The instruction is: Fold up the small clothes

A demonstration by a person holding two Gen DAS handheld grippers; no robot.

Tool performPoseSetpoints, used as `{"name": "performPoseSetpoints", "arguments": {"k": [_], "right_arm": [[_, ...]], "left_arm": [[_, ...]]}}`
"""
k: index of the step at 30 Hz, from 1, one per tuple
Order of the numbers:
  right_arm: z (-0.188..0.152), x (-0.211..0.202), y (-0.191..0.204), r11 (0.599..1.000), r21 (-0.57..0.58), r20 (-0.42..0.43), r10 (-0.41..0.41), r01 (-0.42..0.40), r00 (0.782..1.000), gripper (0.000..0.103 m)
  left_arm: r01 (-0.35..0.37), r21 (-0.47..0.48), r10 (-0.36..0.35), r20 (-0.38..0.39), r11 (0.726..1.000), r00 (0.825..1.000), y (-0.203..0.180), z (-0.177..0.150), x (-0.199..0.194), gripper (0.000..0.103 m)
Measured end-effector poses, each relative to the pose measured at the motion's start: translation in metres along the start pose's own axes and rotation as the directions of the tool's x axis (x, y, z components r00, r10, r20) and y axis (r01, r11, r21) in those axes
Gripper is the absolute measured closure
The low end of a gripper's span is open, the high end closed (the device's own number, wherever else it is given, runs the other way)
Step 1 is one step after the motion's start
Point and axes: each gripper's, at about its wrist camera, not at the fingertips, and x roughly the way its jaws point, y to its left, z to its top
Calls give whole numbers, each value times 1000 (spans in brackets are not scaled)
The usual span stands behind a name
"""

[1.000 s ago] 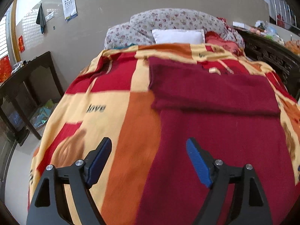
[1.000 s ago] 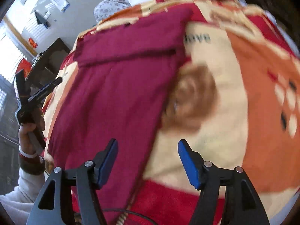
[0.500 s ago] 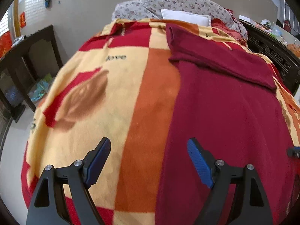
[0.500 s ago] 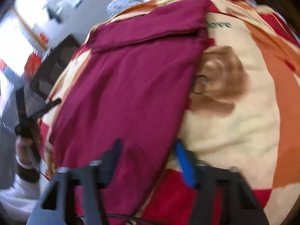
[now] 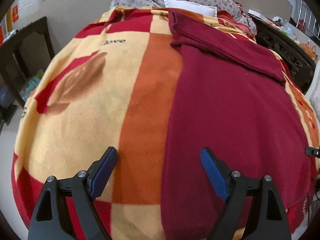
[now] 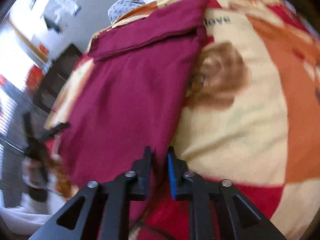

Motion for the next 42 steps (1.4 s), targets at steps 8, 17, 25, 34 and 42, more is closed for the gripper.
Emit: {"name": "performPoseSetpoints", "arguments": {"k": [8,17,25,34,42], "right_arm": [[-37,-10,6,995,-7,-63,100,-100,993,58],[-50,-1,25,987,-49,-67,149,-153,987,41],[-55,10,36,971,-38,-92,232,-236,968,40],[-53,10,39,969,-37,-106,239,-244,965,40],[-55,11,43,971,-45,-90,230,-235,969,40]], "left_arm": [[66,36,-64,-66,997,996,-6,-15,-10,11],[85,65,-79,-85,994,993,-8,-23,-10,7],[63,71,-56,-90,995,994,-15,-20,-3,2],[31,66,-25,-83,997,996,-17,-21,-2,1],[24,73,-17,-86,997,996,-18,-21,-1,1]]}}
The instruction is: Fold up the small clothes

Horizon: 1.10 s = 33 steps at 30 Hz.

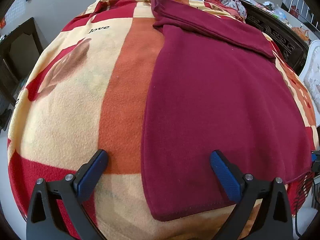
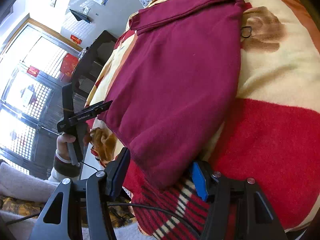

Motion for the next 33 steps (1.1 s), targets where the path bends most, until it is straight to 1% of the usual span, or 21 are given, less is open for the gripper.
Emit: {"name": "performPoseSetpoints", "arguments": {"k": [7,13,15,16,17,18,19,20,21,22,23,24,26,27,29,33], "right_arm": [[1,1,-2,1000,4,0,10,-10,1000,40],[5,1,-4,1000,7,1,20,-20,1000,40],[6,3,-2,1000,-5,2,16,-16,1000,40],[5,3,0,1000,-24,0,10,-10,1000,42],[5,4,2,999,-43,-2,4,-5,1000,44],[5,6,4,998,-55,-6,5,-5,1000,52],[5,8,2,999,-51,-9,12,-13,1000,58],[5,9,-1,999,-36,-10,27,-27,1000,60],[6,10,-3,999,-21,-6,42,-42,999,63],[7,10,-5,999,-13,-4,50,-50,999,69],[8,9,-7,998,-3,0,62,-62,998,72],[9,9,-9,997,5,6,80,-80,997,78],[12,7,-11,992,22,20,122,-123,992,82],[14,5,-12,990,25,26,137,-138,990,84],[20,0,-10,986,16,43,166,-167,985,87],[41,-20,1,981,-44,106,195,-191,975,88]], "left_arm": [[10,9,-9,-4,1000,1000,1,-5,-3,1],[3,9,-3,1,1000,1000,0,-6,-2,0],[3,18,-3,4,1000,1000,-1,-7,-3,0],[7,25,-7,4,1000,1000,-2,-7,-3,2],[11,28,-11,5,1000,1000,-3,-8,-4,7],[19,38,-19,6,999,1000,-4,-9,-6,10],[24,47,-25,8,999,1000,-5,-10,-8,18],[33,56,-34,9,998,999,-7,-10,-9,27],[43,61,-44,9,997,999,-7,-10,-10,32],[55,65,-55,8,996,998,-8,-10,-11,39],[65,68,-65,8,996,998,-8,-10,-12,48],[72,65,-73,9,995,997,-8,-9,-13,54],[99,30,-99,6,995,995,-2,-5,-15,96],[141,-5,-141,-5,990,990,3,-1,-16,95],[177,-22,-177,-9,984,984,6,7,-20,95],[195,-9,-195,30,981,980,5,28,-31,96]]}}
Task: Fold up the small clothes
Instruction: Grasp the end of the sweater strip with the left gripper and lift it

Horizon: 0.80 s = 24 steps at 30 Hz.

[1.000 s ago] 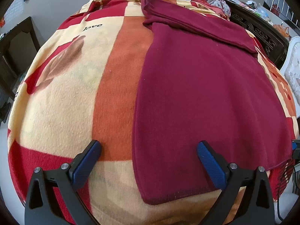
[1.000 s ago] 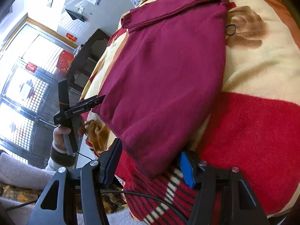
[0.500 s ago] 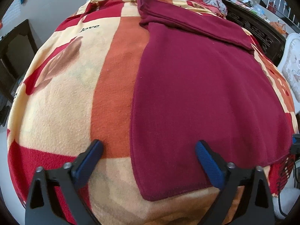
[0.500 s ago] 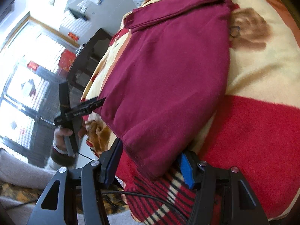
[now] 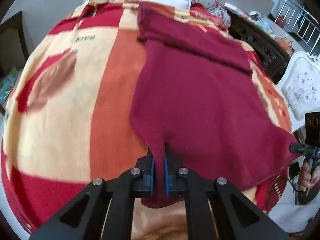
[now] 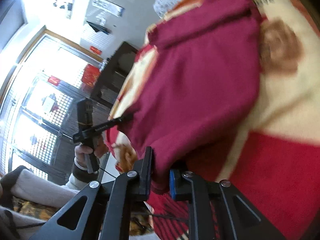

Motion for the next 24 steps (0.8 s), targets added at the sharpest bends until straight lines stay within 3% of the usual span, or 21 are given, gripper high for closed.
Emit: {"name": "performPoseSetpoints", "arguments": {"k": [3,10,13,19,22,24], "right_arm": [[28,-12,10,999,-47,73,12,-8,997,89],[121,-38,6,994,-97,263,-16,43,965,89],[169,-36,-10,994,-71,313,-53,79,948,89],[249,-10,-75,980,66,325,-201,190,924,90],[269,-1,-117,969,170,324,-225,177,919,90],[278,5,-141,959,235,312,-227,156,923,90]], "left_arm": [[24,8,-24,63,1000,998,-5,31,-12,96],[70,4,-69,216,998,974,-15,150,-17,96],[30,8,-31,249,1000,968,-20,200,2,96],[-29,-80,46,211,996,976,-12,284,82,96],[-45,-114,66,194,992,979,-3,303,113,96],[-22,-111,40,168,994,985,0,312,129,95]]}}
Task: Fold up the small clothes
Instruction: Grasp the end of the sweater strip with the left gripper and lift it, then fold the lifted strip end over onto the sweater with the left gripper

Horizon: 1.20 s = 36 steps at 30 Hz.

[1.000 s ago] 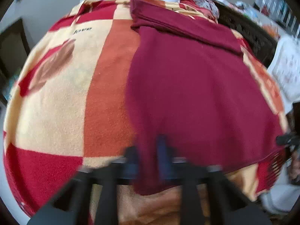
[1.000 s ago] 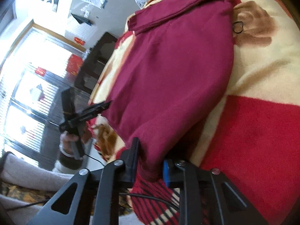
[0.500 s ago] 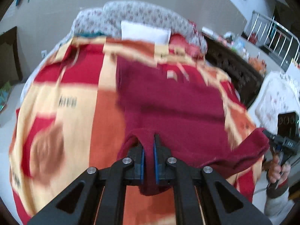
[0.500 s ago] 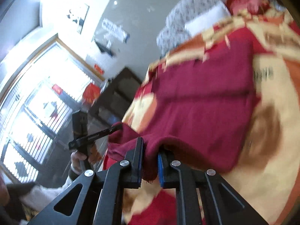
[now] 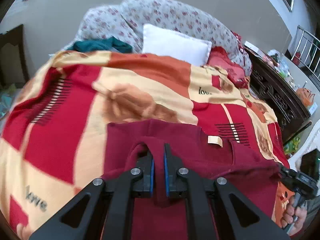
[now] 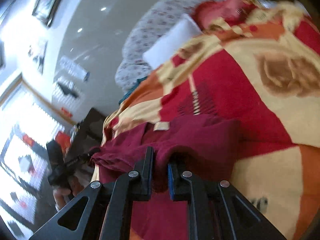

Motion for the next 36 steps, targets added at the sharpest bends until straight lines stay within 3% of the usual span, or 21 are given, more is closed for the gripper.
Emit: {"name": "performPoseSetpoints", "arguments": {"k": [3,4,5,7,9,11,12,13,15,18,20,21,22,23,25,27,28,31,34,36], "right_arm": [[9,5,-31,976,201,-16,87,-82,996,89],[12,1,-33,964,241,-8,116,-111,993,88],[15,-6,-31,965,235,8,121,-119,993,88],[17,-17,-15,986,143,21,79,-81,997,86],[14,-23,0,995,91,27,46,-48,999,82],[12,-30,13,999,50,70,0,-4,998,77],[12,-35,18,999,30,113,-16,12,993,66],[14,-44,23,1000,2,181,-30,31,983,45],[18,-58,25,998,-3,275,-54,57,960,24],[16,-47,41,993,-96,176,-47,65,983,25],[5,-27,62,963,-229,120,-115,140,986,27],[1,-17,70,946,-276,96,-147,168,985,37],[-4,-7,73,933,-308,65,-176,188,982,54],[-5,2,72,928,-314,46,-195,200,980,60],[-2,18,59,918,-301,34,-261,259,965,67],[8,31,38,893,-274,41,-361,357,932,70],[12,37,28,889,-258,36,-383,378,923,77],[19,46,10,903,-216,-2,-381,371,925,78],[10,26,29,900,-254,29,-360,355,933,75],[-3,9,46,918,-261,35,-300,299,953,68]], "left_arm": [[53,-67,-56,-35,996,998,12,8,8,87],[95,-88,-98,-34,992,995,16,11,4,76],[112,-93,-115,-24,989,993,18,11,-1,51],[70,-85,-63,79,994,995,21,14,-24,18],[56,-79,-43,159,995,986,22,14,-43,17],[55,-74,-45,131,996,990,22,15,-44,17],[45,-70,-37,120,997,992,21,12,-43,17],[36,-55,-29,110,998,994,18,10,-42,17],[24,-15,-23,82,1000,996,12,5,-35,17],[9,33,-11,61,999,998,1,-4,-24,17],[-9,65,5,55,998,998,-5,-5,-14,17],[-51,82,47,46,995,998,-10,-5,-3,17],[-78,88,75,39,993,996,-11,-5,5,17],[-101,92,98,30,991,995,-11,-4,13,17],[-146,89,146,5,985,989,-8,-2,37,17],[-163,66,164,-16,984,986,0,-2,53,17],[-165,59,167,-22,984,986,2,-2,57,17],[-143,57,144,-8,988,990,8,-3,51,17],[-99,48,99,-2,994,995,16,-9,22,17],[-50,34,50,9,998,999,28,-23,-7,17]]}}
